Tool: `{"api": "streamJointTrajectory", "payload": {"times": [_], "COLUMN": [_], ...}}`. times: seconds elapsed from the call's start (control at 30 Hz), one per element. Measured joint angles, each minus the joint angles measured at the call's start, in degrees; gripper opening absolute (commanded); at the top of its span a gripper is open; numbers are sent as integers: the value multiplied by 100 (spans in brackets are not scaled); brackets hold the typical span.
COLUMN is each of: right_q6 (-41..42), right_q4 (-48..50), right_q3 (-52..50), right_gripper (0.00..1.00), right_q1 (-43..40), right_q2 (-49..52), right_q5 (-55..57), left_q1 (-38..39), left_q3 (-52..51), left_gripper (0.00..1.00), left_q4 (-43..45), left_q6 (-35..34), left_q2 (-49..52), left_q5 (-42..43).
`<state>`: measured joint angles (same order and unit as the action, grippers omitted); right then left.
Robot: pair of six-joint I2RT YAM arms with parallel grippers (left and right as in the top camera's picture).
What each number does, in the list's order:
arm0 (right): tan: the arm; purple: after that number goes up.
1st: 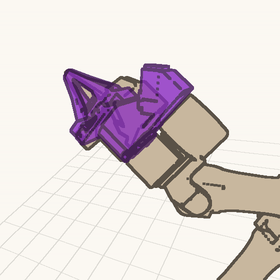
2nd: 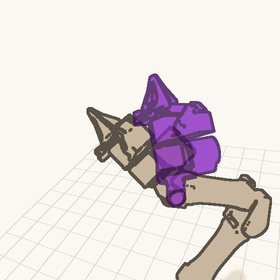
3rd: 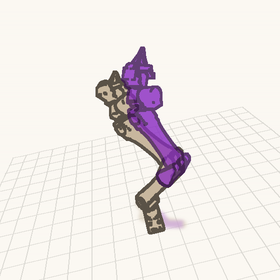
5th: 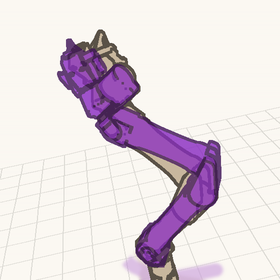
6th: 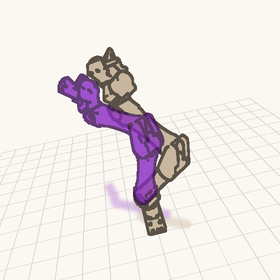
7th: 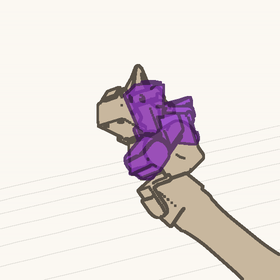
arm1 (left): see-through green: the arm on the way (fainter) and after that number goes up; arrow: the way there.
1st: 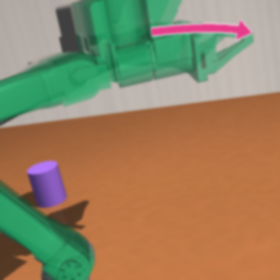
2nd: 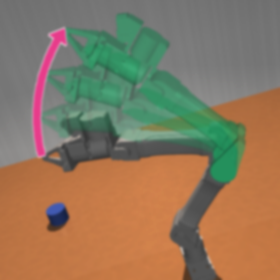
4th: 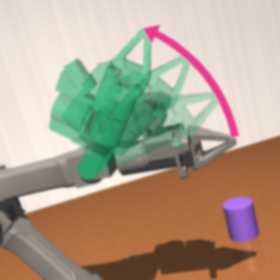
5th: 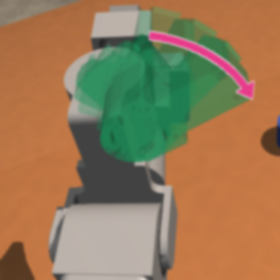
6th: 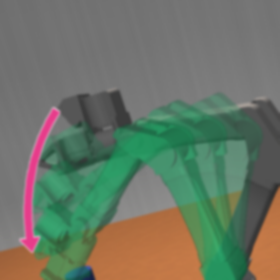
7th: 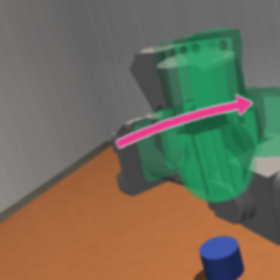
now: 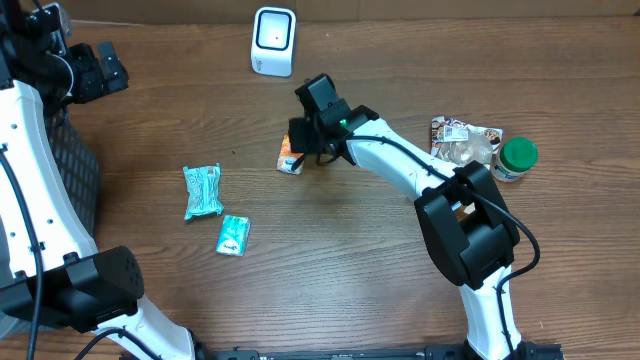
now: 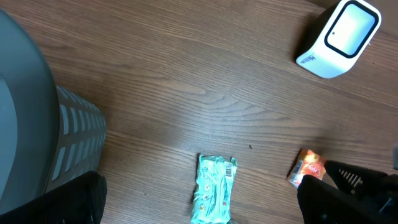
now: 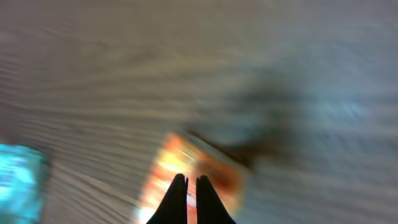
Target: Scan the item barcode
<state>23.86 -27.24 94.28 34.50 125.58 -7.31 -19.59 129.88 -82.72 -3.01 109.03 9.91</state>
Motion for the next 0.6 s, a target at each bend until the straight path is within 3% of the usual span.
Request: {"api": "streamJointTrajectory", "payload": {"times": [0.2, 0.4, 0.43, 0.5, 0.6], "right_q6": [7, 4, 13, 57, 393], "right_q4": [160, -758, -946, -1285, -1650], "right_q3": [2, 286, 348, 444, 435], "right_gripper": [4, 5, 10, 31, 34], "right_q1": [57, -50, -70, -76, -76], "right_q2": [2, 0, 0, 0, 0], "right_q5": [-166, -505, -557, -625, -693], "left_q1": [0, 0, 0, 0, 0], "left_q3": [0, 0, 0, 0, 0], "left_gripper": [100, 100, 100, 100, 100], "left_q4": [2, 0, 2, 0, 0], "left_q6": [0, 0, 0, 0, 0], "left_q2": [0, 0, 0, 0, 0], "left_q5": [0, 0, 0, 0, 0]}}
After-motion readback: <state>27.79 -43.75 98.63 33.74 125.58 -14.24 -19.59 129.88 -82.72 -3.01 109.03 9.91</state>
